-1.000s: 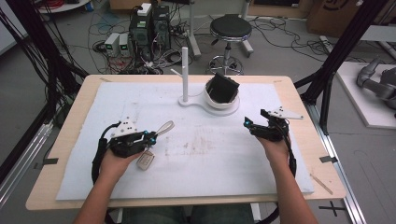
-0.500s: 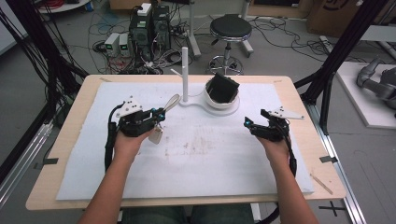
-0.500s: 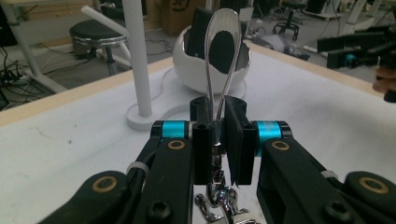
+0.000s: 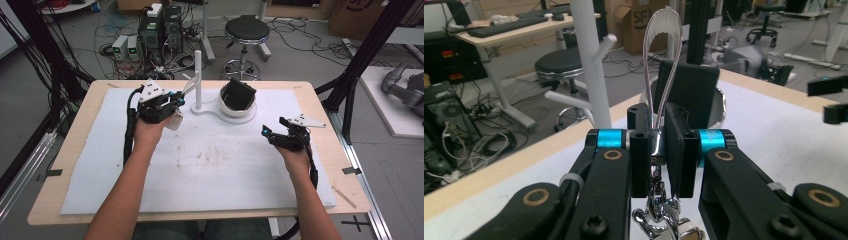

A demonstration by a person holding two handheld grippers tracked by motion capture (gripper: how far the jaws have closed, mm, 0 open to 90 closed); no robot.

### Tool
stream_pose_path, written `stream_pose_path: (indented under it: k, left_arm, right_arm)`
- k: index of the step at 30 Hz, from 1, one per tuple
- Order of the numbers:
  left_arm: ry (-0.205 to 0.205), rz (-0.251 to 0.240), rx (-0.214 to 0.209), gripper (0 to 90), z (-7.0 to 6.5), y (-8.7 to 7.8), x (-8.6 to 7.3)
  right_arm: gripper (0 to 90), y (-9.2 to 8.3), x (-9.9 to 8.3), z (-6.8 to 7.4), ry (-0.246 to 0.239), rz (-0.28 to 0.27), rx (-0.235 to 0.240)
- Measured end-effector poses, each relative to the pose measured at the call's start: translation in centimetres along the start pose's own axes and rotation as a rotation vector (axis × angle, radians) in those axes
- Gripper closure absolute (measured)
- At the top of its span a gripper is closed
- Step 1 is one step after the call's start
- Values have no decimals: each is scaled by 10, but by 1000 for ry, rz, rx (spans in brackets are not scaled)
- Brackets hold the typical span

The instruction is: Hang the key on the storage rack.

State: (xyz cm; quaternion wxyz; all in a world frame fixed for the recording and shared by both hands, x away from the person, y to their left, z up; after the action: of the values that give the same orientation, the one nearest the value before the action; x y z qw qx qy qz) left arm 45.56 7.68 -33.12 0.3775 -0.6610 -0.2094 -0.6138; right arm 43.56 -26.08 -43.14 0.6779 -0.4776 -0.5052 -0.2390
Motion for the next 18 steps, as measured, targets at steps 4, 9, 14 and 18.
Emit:
stream_pose_path:
  k: [4, 9, 14, 18]
  left_arm:
    - [-2, -4, 22, 814, 8, 10, 10]
    - [5, 15, 58, 814, 19, 18, 16]
    - [6, 42, 80, 814, 26, 25, 13]
    - [4, 51, 74, 814, 26, 29, 9]
  right_arm:
    - [208, -1, 0, -1, -2, 1, -1]
    - [208, -1, 0, -2, 1, 3, -2]
    - [208, -1, -1, -2, 5, 9, -2]
    - [208, -1, -2, -1, 2, 11, 0]
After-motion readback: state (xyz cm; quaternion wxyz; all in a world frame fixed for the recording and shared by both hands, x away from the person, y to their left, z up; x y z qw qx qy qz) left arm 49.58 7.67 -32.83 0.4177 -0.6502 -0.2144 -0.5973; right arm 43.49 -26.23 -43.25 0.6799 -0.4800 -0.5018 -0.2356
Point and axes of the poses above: each handheld gripper's, and its own axes: y roughly forward along the jaws, x roughly out of its top, z roughly to its left, the point moved 8 cm from there along y, roughly forward along the jaws, and after that the axes turned 2 degrees about -x, right-handed, at the moved point
